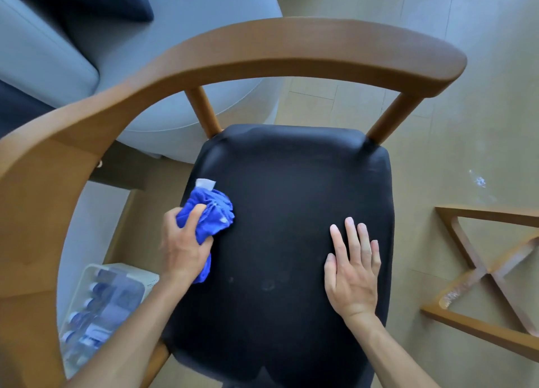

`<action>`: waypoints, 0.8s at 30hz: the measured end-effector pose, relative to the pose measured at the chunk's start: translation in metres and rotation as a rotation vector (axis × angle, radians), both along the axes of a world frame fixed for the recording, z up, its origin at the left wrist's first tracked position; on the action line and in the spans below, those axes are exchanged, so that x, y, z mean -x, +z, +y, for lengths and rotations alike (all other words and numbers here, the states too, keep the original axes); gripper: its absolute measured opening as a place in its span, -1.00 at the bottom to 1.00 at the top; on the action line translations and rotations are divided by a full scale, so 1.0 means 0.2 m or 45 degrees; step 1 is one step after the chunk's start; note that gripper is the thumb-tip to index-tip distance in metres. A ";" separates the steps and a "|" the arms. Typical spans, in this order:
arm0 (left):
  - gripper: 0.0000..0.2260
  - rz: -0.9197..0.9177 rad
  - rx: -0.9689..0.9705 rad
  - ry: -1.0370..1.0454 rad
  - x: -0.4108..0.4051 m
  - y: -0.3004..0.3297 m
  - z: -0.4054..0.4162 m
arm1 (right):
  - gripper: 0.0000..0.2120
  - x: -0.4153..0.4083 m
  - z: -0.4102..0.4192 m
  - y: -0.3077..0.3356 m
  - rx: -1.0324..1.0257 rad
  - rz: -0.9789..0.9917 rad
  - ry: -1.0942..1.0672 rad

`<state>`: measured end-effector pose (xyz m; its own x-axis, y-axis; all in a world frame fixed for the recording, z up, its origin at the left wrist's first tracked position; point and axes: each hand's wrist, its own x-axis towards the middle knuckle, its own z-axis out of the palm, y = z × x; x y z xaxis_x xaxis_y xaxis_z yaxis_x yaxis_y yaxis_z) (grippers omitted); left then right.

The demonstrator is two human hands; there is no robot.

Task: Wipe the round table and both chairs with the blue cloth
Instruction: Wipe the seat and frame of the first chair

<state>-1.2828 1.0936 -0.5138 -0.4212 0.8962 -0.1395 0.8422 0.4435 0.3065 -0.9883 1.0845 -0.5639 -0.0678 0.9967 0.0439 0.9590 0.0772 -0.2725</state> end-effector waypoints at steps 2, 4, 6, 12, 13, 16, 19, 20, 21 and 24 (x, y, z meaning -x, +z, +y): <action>-0.46 -0.018 -0.013 0.233 0.01 0.00 -0.04 | -0.51 0.00 0.00 0.00 0.010 0.015 -0.007; -0.46 -0.023 0.006 0.397 0.01 0.00 -0.12 | -0.51 0.00 0.00 0.01 0.024 0.036 -0.008; -0.46 -0.019 0.015 0.440 -0.09 0.01 -0.20 | -0.51 0.00 0.01 0.01 0.036 0.048 -0.014; -0.38 -0.285 0.000 0.152 -0.84 0.05 -0.34 | -0.51 -0.01 0.02 0.06 0.111 0.240 -0.043; -0.34 -0.341 0.009 0.036 -0.95 0.05 -0.34 | -0.51 -0.02 0.03 0.07 0.133 0.336 -0.056; -0.27 -0.397 0.053 -0.158 -1.11 0.07 -0.33 | -0.52 -0.06 0.04 0.10 0.245 0.678 -0.105; -0.27 -0.327 0.053 -0.433 -1.02 0.07 -0.34 | -0.58 -0.07 0.05 0.13 0.259 0.761 -0.129; -0.28 -0.308 0.055 -0.515 -0.97 0.08 -0.33 | -0.57 -0.07 0.05 0.14 0.256 0.751 -0.117; -0.29 -0.285 0.050 -0.581 -0.91 0.08 -0.33 | -0.56 -0.07 0.05 0.15 0.257 0.734 -0.099; -0.31 -0.173 0.024 -0.692 -0.69 0.08 -0.33 | -0.59 -0.10 0.04 0.15 0.281 0.662 -0.012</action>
<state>-1.1446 1.0279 -0.4986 0.1237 0.9761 -0.1788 0.9046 -0.0369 0.4247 -0.9678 1.0922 -0.5330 -0.0840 0.9865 -0.1403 0.6946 -0.0430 -0.7182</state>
